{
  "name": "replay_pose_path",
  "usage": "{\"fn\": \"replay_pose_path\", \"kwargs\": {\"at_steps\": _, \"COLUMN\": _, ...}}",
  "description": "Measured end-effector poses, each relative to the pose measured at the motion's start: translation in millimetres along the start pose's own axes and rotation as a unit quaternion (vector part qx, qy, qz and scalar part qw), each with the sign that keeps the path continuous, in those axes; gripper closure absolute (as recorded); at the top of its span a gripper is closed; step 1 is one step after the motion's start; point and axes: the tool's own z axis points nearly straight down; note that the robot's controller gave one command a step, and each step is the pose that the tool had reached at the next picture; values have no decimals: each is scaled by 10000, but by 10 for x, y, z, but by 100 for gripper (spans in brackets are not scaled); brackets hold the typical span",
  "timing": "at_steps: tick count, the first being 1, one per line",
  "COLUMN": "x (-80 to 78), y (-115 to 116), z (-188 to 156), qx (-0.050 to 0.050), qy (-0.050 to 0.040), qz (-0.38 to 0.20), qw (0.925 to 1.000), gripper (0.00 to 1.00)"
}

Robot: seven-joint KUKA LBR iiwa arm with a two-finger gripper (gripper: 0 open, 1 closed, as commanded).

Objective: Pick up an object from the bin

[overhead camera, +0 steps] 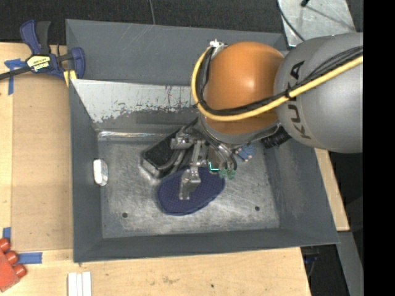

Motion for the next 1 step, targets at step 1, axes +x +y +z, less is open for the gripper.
{"fn": "replay_pose_path", "kwargs": {"at_steps": 1, "x": 228, "y": 81, "z": 1260, "qx": 4, "qy": 12, "qz": 37, "qw": 10000, "gripper": 0}}
